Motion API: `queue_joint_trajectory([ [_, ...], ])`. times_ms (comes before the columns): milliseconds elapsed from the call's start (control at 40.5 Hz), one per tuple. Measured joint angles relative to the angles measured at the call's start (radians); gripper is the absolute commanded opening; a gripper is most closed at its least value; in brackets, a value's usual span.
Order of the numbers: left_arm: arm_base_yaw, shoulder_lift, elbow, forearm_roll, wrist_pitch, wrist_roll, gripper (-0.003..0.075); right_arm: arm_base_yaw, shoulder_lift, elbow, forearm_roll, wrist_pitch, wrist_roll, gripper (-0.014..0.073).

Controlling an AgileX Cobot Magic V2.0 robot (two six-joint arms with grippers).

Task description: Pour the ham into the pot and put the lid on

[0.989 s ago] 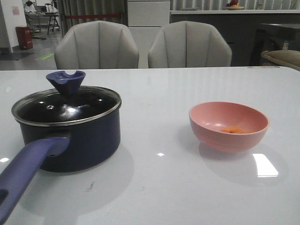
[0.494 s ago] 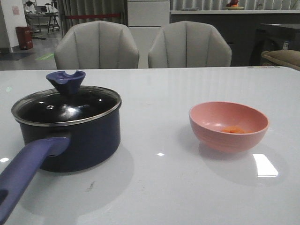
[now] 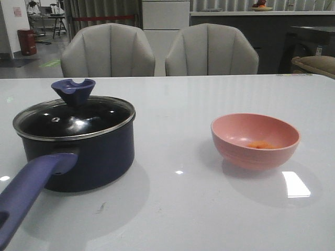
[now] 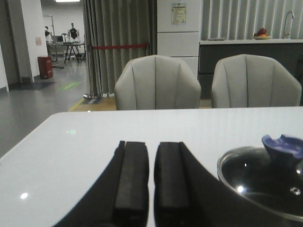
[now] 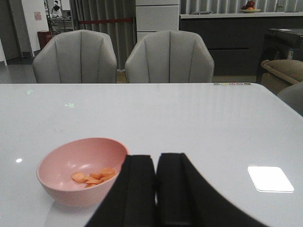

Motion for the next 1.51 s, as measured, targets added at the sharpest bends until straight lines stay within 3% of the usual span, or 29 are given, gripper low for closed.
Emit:
queue_joint_trajectory([
  [198, 0.0, 0.0, 0.0, 0.0, -0.245, 0.0, 0.0133, 0.0, 0.0, 0.0, 0.0, 0.0, 0.0, 0.0157],
  [272, 0.0, 0.0, -0.016, -0.005, -0.263, 0.0, 0.0133, 0.0, 0.0, 0.0, 0.0, 0.0, 0.0, 0.0157],
  [420, 0.0, 0.017, -0.149, -0.009, -0.161, 0.0, 0.0133, 0.0, 0.0, 0.0, 0.0, 0.0, 0.0, 0.0157],
  [742, 0.0, 0.203, -0.418, -0.021, 0.28, 0.0, 0.0133, 0.0, 0.0, 0.0, 0.0, 0.0, 0.0, 0.0157],
  [1063, 0.0, 0.275, -0.424, -0.021, 0.381, 0.0, 0.0141, 0.0, 0.0, 0.0, 0.0, 0.0, 0.0, 0.0157],
  [1187, 0.0, 0.291, -0.424, -0.021, 0.385, 0.0, 0.0239, 0.0, 0.0, 0.0, 0.0, 0.0, 0.0, 0.0157],
  [1384, 0.0, 0.295, -0.424, -0.021, 0.387, 0.0, 0.0573, 0.0, 0.0, 0.0, 0.0, 0.0, 0.0, 0.0157],
  [1508, 0.0, 0.295, -0.424, -0.021, 0.387, 0.0, 0.0615, 0.0, 0.0, 0.0, 0.0, 0.0, 0.0, 0.0157],
])
